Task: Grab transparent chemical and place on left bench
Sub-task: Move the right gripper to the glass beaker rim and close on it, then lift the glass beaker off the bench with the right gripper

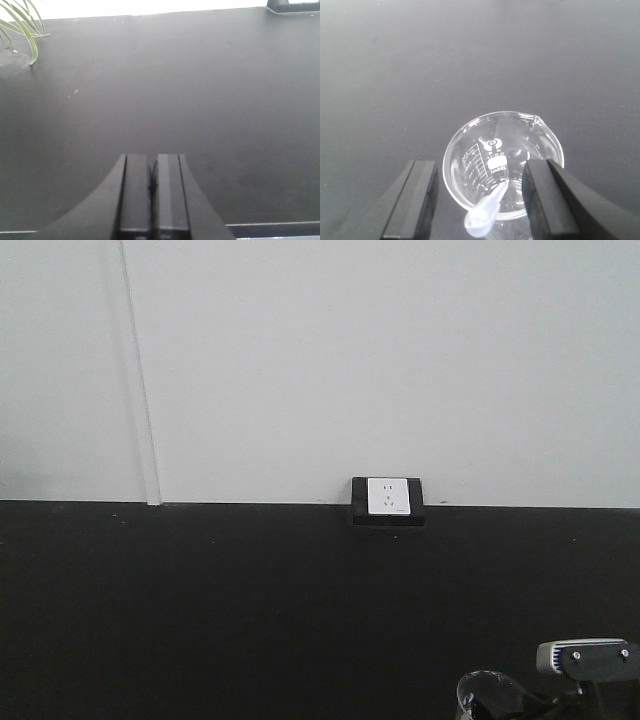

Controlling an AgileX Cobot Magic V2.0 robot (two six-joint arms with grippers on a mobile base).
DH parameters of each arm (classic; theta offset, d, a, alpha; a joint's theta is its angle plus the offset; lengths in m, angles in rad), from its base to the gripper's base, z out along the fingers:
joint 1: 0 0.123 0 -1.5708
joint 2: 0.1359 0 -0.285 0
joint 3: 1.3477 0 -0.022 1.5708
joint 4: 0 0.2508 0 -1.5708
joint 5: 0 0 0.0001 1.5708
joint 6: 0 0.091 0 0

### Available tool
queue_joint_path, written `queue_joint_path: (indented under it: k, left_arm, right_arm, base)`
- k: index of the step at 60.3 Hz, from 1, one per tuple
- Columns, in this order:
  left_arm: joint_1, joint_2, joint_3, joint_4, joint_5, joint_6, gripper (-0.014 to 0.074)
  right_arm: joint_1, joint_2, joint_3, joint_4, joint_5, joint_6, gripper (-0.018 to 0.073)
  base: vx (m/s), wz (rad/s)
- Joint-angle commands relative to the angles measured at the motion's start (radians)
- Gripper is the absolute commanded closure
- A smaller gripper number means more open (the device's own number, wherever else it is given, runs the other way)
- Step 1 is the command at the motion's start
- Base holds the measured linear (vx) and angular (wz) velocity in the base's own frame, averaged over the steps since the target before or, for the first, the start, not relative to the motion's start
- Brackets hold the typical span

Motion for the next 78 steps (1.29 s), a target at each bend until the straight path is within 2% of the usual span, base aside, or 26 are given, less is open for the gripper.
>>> queue_joint_path:
  k: [1,20,28,38,60,71,78]
  left_arm:
    - [-0.002,-0.019,0.016,-0.001,-0.078,-0.008,0.06]
    - [-0.002,-0.019,0.016,-0.001,-0.078,-0.008,0.06]
    - [-0.002,-0.019,0.016,-0.001,-0.078,-0.008,0.06]
    - [-0.002,-0.019,0.016,-0.001,-0.078,-0.008,0.06]
    - [-0.002,-0.019,0.016,-0.001,-0.078,-0.008,0.06]
    - [-0.002,-0.019,0.016,-0.001,-0.078,-0.008,0.06]
    - [-0.002,-0.019,0.016,-0.001,-0.078,-0.008,0.06]
  right_arm:
    - [-0.004,-0.007,-0.031,0.0,-0.071,-0.014,0.013]
    - [-0.004,0.005,-0.031,0.0,-0.058,-0.015,0.0157]
    - [-0.004,0.005,-0.031,0.001,-0.057,-0.015,0.0297]
    - [-0.004,0.005,-0.031,0.001,-0.06,-0.025,0.0574]
    - [-0.004,-0.028,-0.034,0.001,-0.113,-0.052,0.0564]
    - [-0.004,-0.15,-0.036,0.001,-0.125,-0.065,0.0564]
    - [-0.004,-0.236,-0.036,0.001,-0.077,-0.078,0.0564]
  base:
    - [0.0,0.0]
    - [0.0,0.0]
    - [0.0,0.0]
    - [0.0,0.0]
    - [0.0,0.0]
    - [0.0,0.0]
    - [0.0,0.0]
